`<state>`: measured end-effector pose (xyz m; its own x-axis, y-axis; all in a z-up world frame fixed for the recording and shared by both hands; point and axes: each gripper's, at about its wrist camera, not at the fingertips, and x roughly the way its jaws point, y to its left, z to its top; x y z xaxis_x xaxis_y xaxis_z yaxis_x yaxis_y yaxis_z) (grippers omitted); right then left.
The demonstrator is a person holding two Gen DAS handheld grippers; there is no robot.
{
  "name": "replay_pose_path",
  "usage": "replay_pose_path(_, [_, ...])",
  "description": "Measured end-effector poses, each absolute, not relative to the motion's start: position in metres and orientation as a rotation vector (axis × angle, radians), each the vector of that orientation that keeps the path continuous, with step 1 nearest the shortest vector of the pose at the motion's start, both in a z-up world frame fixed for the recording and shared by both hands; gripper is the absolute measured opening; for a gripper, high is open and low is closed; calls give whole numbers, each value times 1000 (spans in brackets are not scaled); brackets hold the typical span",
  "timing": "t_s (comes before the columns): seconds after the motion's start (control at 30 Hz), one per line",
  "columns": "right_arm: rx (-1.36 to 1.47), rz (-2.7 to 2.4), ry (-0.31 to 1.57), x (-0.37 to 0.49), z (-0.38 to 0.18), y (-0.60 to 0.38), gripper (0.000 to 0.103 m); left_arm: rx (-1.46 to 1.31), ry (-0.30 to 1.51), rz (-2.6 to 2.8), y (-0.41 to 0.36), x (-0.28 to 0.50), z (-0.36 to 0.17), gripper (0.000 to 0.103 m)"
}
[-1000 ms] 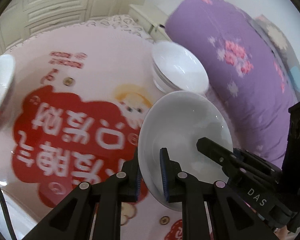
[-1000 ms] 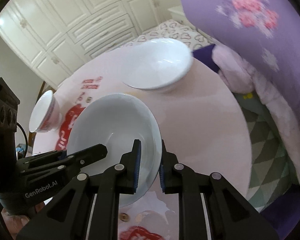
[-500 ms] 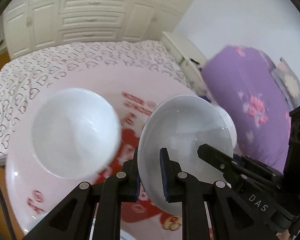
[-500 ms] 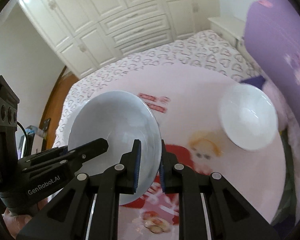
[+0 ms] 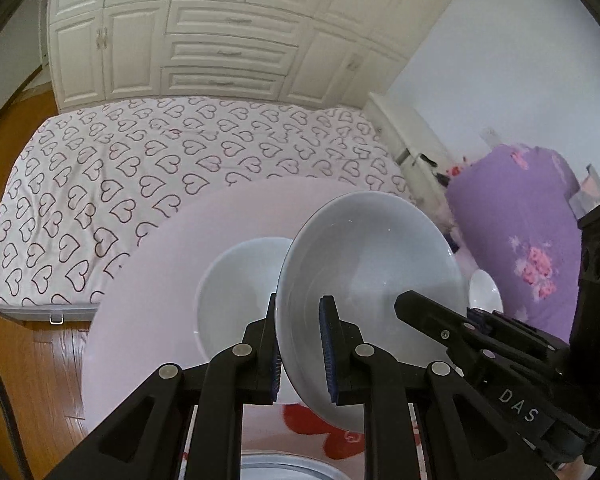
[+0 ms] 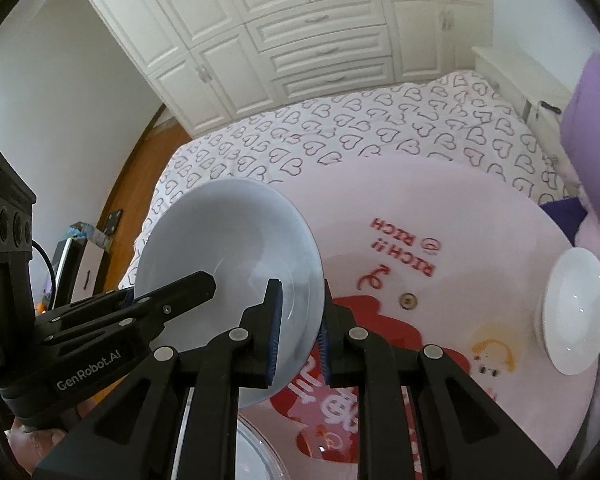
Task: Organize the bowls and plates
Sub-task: 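Carry the second bowl over the first bowl and lower it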
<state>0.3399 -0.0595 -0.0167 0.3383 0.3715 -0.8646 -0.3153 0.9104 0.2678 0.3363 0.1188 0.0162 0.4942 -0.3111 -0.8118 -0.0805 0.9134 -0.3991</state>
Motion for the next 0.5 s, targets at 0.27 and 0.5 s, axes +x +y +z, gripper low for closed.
replay_pose_path(0.27, [52, 471, 1177, 347, -33, -42, 16, -414, 1079, -116, 126, 345, 9, 13])
replay_pose_path(0.5, [39, 471, 1212, 349, -46, -35, 16, -385, 1110, -110, 114, 358, 0, 13])
